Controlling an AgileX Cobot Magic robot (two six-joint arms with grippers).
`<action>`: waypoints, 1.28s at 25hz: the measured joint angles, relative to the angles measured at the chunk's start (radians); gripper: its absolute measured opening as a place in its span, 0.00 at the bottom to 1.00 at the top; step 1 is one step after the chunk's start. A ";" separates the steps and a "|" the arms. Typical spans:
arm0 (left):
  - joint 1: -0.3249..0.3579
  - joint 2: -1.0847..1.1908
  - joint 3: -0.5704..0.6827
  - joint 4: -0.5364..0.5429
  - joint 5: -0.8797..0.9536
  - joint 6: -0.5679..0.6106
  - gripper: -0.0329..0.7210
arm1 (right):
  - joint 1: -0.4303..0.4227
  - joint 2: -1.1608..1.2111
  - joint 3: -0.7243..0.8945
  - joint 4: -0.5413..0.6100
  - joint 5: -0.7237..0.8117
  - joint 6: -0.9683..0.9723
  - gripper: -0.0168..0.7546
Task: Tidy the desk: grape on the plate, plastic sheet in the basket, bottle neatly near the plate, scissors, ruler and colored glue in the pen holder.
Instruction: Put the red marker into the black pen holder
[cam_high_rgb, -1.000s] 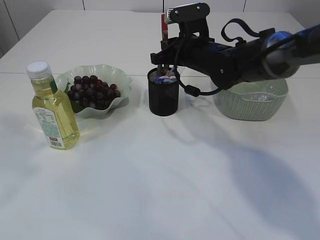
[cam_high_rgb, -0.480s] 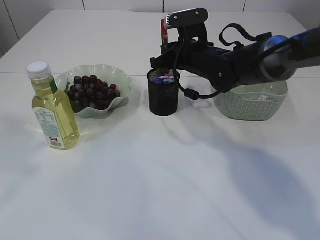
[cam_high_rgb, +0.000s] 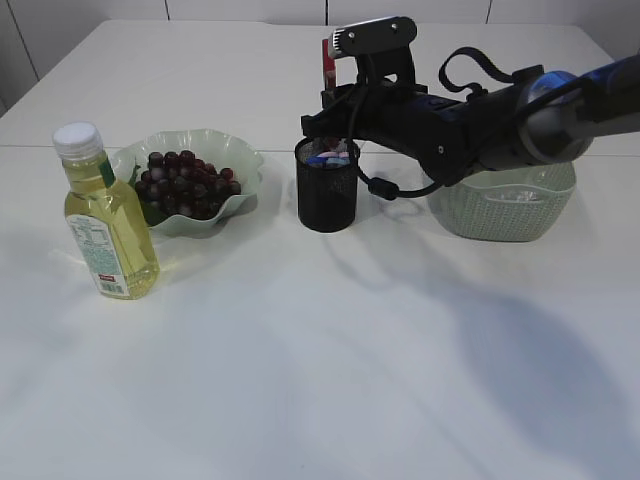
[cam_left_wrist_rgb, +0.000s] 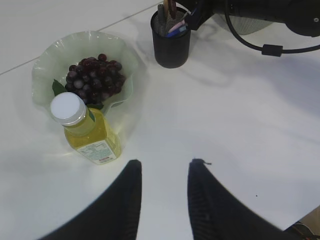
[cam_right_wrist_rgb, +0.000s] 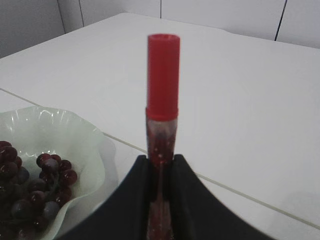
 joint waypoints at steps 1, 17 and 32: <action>0.000 0.000 0.000 0.000 0.000 0.000 0.36 | 0.000 0.000 0.000 0.000 0.000 0.000 0.17; 0.000 0.000 0.000 0.000 0.000 0.000 0.36 | 0.000 0.000 0.000 0.000 0.000 0.000 0.35; 0.000 0.000 0.000 0.031 -0.018 0.000 0.36 | 0.002 -0.076 0.000 -0.003 0.091 0.002 0.40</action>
